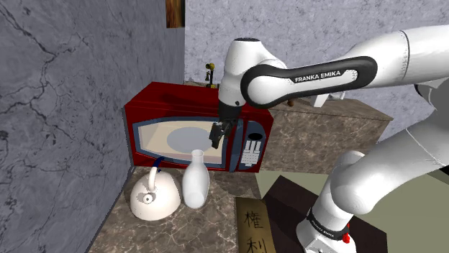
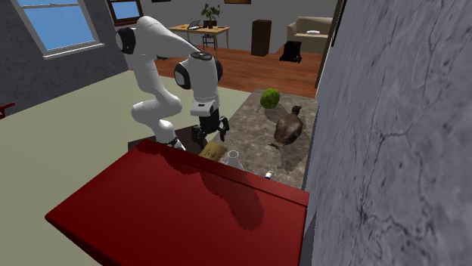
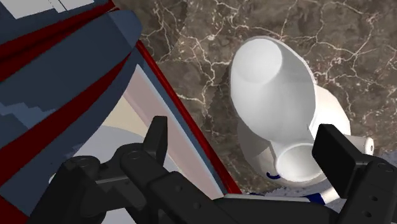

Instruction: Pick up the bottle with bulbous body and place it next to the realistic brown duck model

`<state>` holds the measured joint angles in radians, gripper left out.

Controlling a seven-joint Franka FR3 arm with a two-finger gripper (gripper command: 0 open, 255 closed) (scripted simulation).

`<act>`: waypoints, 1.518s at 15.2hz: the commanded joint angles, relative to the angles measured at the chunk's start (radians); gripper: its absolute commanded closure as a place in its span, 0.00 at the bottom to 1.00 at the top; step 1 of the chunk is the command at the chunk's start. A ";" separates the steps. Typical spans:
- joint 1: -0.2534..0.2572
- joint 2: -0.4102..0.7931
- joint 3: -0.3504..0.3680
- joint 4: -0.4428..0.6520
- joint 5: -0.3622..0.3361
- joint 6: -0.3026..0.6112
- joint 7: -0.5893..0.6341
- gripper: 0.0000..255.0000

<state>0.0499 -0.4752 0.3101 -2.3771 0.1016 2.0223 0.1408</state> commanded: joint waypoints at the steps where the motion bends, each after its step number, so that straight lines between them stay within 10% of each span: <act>1: 0.006 0.055 0.036 0.014 0.006 0.048 0.046 0.00; 21: 0.004 0.237 0.118 0.009 -0.024 0.241 0.154 0.00; 22: 0.004 0.237 0.118 0.009 -0.024 0.241 0.154 1.00; 23: 0.004 0.237 0.118 0.009 -0.024 0.241 0.154 1.00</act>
<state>0.0539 -0.2380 0.4283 -2.3679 0.0775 2.2629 0.2945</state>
